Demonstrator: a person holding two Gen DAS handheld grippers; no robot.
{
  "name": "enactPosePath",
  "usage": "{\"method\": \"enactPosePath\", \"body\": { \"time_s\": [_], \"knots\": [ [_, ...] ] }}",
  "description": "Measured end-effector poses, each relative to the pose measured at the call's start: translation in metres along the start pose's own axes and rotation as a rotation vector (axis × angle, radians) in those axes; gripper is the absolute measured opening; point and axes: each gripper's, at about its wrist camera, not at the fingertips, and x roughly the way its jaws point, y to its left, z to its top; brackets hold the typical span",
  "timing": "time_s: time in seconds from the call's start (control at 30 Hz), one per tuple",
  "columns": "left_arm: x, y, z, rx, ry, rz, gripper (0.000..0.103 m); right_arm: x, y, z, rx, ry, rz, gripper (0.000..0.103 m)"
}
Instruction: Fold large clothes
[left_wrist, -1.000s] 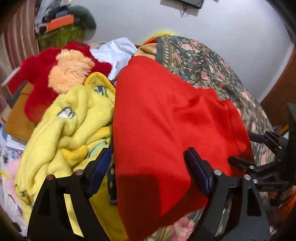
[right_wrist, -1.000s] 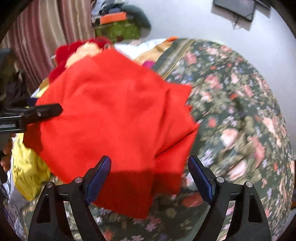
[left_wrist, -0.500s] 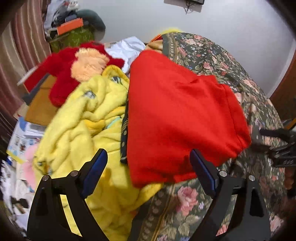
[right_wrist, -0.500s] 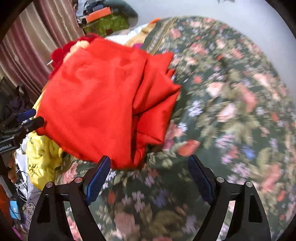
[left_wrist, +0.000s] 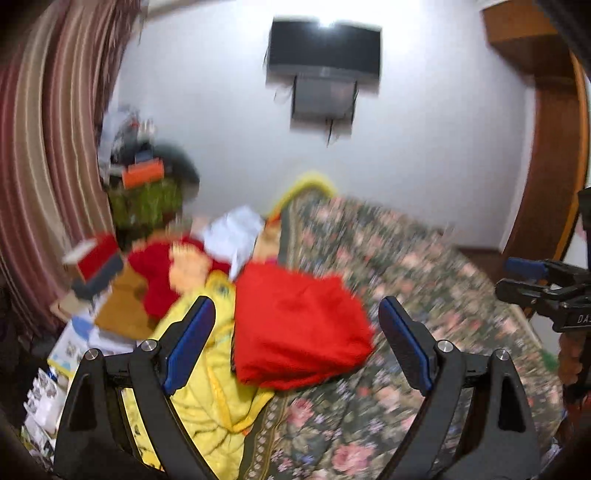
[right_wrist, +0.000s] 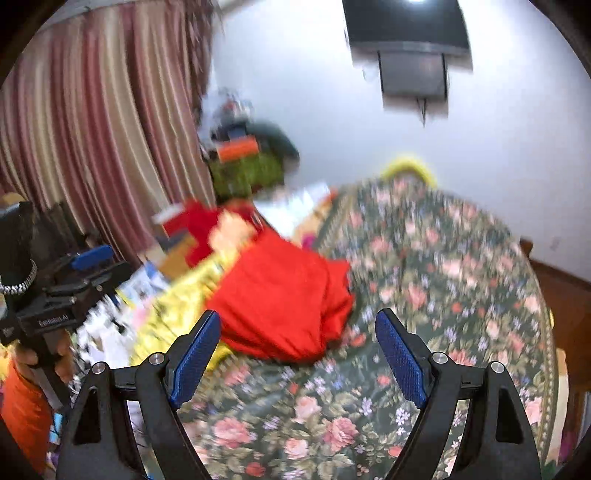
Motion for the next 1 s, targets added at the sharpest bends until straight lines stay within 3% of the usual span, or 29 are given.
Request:
{"method": "enactPosePath", "body": {
  "time_s": [0.13, 0.37, 0.6, 0.87, 1.0],
  "knots": [
    [-0.068, -0.017, 0.009, -0.018, -0.16, -0.033, 0.091, -0.058, 0.017, -0.002, 0.015, -0.123, 0.054, 0.084],
    [-0.139, -0.042, -0.005, -0.005, -0.306, -0.033, 0.091, -0.136, 0.055, -0.023, -0.021, -0.295, 0.028, 0.084],
    [-0.169, -0.06, -0.025, 0.02, -0.367, -0.009, 0.091, -0.174, 0.083, -0.052, -0.038, -0.372, -0.004, 0.084],
    [-0.181, -0.072, -0.035, 0.024, -0.387, 0.021, 0.091, -0.179, 0.092, -0.069, -0.045, -0.357, -0.055, 0.084],
    [-0.177, -0.074, -0.038, 0.009, -0.368, 0.032, 0.099, -0.179, 0.092, -0.072, -0.04, -0.349, -0.077, 0.085]
  ]
}}
